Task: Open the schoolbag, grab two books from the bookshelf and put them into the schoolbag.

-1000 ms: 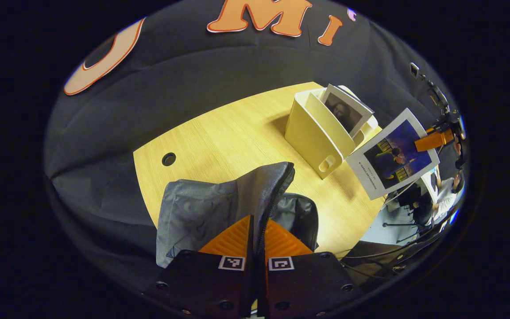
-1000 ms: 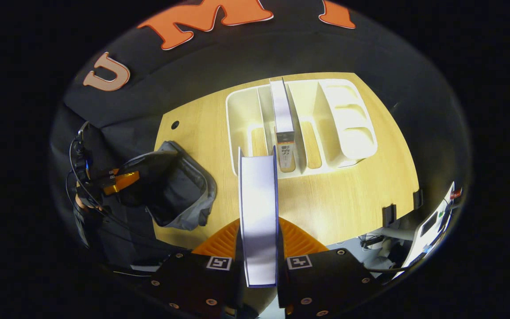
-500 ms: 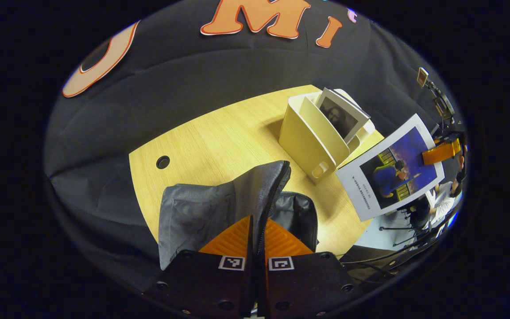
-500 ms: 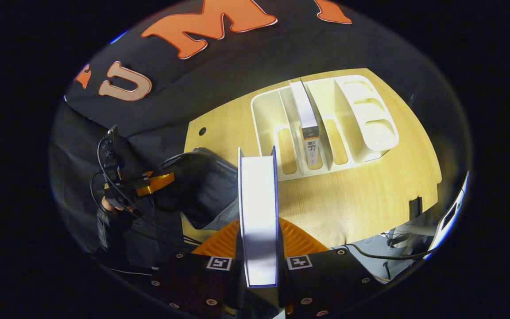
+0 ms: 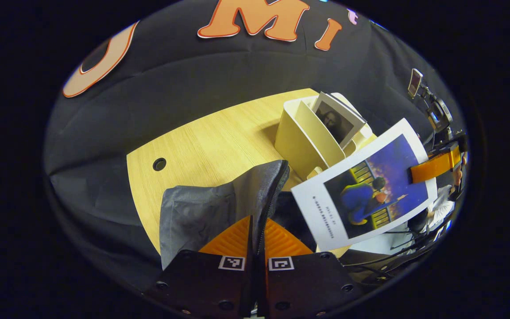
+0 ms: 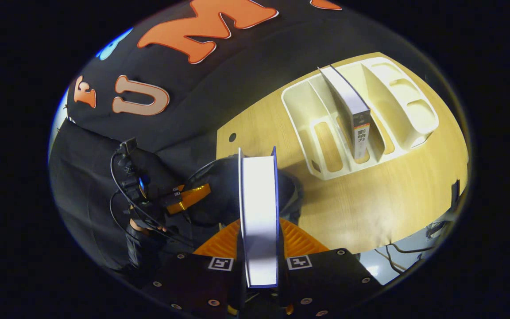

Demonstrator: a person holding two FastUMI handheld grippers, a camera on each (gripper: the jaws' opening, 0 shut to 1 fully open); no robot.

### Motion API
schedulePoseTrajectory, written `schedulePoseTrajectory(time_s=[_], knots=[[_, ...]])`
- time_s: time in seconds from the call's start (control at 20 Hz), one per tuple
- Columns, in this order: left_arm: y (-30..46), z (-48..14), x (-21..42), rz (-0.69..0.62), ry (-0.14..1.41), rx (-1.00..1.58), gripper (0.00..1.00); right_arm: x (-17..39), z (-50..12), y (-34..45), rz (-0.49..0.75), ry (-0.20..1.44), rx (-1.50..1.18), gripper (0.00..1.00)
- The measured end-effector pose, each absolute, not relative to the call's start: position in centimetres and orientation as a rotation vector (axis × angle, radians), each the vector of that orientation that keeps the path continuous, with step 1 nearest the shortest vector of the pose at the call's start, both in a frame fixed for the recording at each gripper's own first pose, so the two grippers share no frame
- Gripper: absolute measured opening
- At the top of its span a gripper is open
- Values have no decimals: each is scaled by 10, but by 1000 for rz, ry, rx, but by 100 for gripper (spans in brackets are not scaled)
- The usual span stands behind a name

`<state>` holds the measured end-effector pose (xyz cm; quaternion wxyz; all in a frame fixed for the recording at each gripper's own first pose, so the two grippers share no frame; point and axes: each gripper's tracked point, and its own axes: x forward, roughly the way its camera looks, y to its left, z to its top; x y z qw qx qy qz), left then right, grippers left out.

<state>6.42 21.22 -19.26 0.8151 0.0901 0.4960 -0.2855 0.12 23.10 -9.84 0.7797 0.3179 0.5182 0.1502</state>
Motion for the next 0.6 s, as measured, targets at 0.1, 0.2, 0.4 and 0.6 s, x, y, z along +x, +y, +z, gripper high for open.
schedulePoseTrajectory(time_s=[0.1,0.2,0.4,0.6], knots=[[212,-193,65,-600,1054,182,5,6,-109,244,327,1128,729,29],[212,-192,64,-593,1049,173,5,9,-122,256,327,1142,762,29],[214,-190,62,-577,1034,157,5,15,-141,287,336,1133,850,28],[214,-187,60,-553,1015,129,6,23,-167,318,319,1133,934,29]])
